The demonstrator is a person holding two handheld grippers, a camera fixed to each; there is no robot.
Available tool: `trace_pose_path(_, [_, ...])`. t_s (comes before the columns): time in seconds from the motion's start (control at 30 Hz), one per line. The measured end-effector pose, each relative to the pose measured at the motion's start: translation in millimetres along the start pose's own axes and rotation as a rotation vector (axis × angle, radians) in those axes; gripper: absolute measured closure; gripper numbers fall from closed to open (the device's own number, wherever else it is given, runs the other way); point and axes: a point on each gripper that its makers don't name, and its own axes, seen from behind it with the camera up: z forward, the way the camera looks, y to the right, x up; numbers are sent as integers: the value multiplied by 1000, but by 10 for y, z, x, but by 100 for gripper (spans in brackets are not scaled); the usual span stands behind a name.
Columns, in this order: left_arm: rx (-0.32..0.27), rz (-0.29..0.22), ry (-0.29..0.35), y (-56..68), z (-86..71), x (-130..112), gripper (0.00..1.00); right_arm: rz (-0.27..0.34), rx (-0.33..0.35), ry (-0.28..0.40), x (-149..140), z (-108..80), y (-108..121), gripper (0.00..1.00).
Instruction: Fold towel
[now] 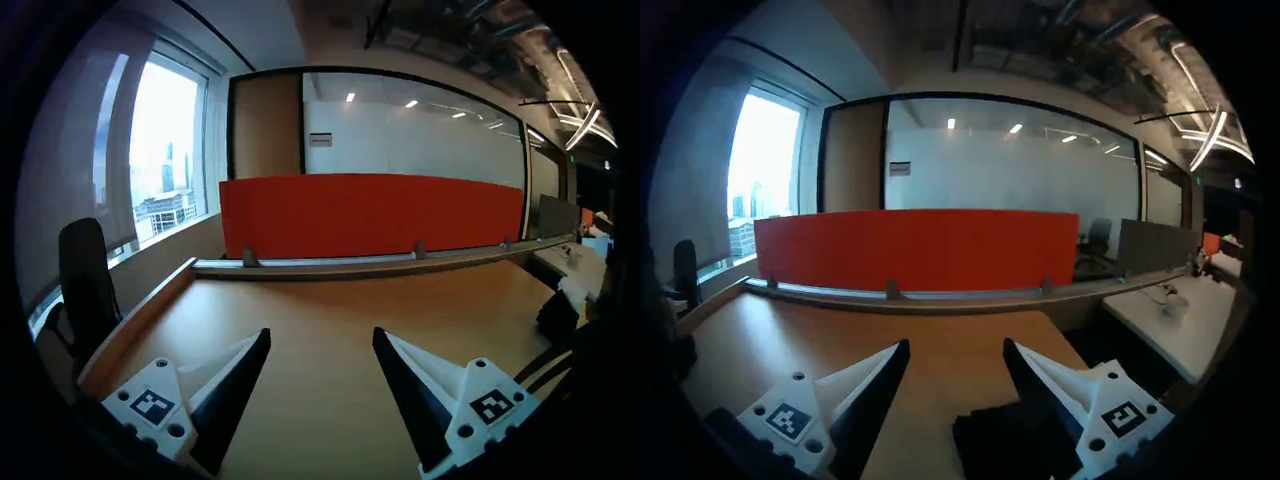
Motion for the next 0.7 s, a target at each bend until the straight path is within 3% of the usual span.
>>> trace_pose_path(0.37, [-10,11,65,-53,117,310,6,-5,35,28,137,63,-526,10])
trace_pose_path(0.7, [-24,14,103,-49,100,469,6,-15,60,44,158,142,-937,10])
